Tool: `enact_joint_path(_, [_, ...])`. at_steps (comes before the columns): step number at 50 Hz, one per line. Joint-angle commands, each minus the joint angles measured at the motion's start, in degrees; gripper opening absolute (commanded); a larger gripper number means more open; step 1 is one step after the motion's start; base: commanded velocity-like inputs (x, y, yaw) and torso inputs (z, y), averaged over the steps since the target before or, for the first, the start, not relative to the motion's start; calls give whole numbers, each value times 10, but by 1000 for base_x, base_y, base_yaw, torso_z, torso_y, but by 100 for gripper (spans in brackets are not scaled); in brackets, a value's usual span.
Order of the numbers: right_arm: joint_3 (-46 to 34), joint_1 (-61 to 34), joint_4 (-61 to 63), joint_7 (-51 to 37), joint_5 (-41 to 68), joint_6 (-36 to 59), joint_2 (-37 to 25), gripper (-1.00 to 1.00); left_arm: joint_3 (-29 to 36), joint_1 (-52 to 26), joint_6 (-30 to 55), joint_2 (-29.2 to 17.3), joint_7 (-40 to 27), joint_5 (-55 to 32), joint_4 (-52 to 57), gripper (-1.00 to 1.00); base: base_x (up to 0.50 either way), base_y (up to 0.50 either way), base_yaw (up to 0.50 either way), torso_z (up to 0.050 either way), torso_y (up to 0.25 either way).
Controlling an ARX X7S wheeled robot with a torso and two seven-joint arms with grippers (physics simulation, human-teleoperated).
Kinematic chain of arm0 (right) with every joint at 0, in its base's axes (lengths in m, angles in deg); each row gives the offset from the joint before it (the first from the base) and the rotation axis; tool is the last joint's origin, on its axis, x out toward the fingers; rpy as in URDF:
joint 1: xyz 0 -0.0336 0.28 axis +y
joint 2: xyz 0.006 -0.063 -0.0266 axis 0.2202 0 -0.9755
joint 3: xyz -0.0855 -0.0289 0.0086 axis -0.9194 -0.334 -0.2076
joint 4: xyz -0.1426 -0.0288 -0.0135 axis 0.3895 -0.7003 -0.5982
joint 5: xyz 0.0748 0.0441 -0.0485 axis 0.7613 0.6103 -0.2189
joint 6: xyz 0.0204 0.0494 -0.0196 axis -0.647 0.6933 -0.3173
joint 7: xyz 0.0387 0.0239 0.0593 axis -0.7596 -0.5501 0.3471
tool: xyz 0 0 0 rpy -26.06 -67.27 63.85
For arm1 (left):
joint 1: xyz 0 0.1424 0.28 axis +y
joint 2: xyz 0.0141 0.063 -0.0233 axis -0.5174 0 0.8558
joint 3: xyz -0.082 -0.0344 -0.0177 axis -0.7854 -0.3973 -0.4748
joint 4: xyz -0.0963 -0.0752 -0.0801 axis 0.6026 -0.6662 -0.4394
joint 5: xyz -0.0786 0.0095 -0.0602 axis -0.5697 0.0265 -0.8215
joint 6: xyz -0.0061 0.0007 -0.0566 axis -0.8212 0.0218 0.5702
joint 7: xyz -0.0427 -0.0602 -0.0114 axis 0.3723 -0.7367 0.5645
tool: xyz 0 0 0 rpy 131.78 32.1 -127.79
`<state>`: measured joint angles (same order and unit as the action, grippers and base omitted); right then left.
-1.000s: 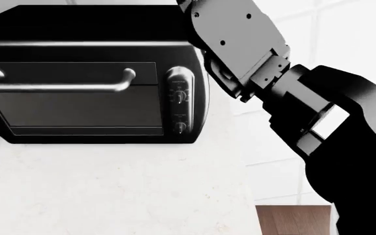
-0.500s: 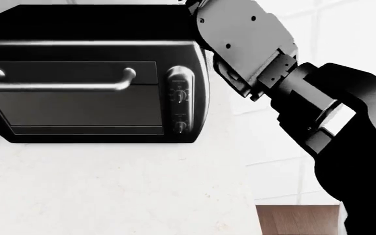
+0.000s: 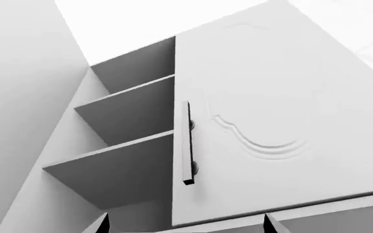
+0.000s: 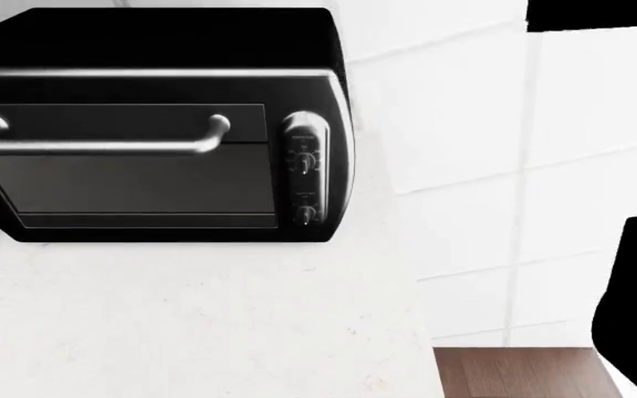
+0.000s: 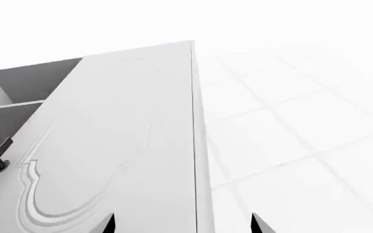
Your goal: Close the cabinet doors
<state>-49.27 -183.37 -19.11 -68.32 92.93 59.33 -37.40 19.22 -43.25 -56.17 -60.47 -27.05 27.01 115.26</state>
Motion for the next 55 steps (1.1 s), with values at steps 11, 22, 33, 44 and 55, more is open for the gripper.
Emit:
enact_joint_path(11, [102, 184, 199, -122, -127, 12, -115, 100, -74, 286, -145, -284, -336, 106, 5, 100, 0, 0, 0, 0, 0])
enact_joint_path(22, [105, 192, 199, -121, -122, 9, -107, 100, -82, 288, -146, -285, -340, 101, 5, 100, -9, 4, 0, 0, 0])
enact_joint_path(33, [102, 192, 199, -121, -124, 2, -105, 100, -81, 288, -148, -285, -340, 102, 5, 100, -500, 46, 0, 0, 0])
enact_joint_path(44, [77, 172, 199, -120, -118, 9, -106, 100, -109, 290, -154, -269, -333, 82, 5, 100, -298, 352, 0, 0, 0])
enact_joint_path(55, [108, 206, 193, -116, -120, -1, -113, 100, -199, 289, -185, -202, -279, -3, 4, 100, 0, 500, 0, 0, 0])
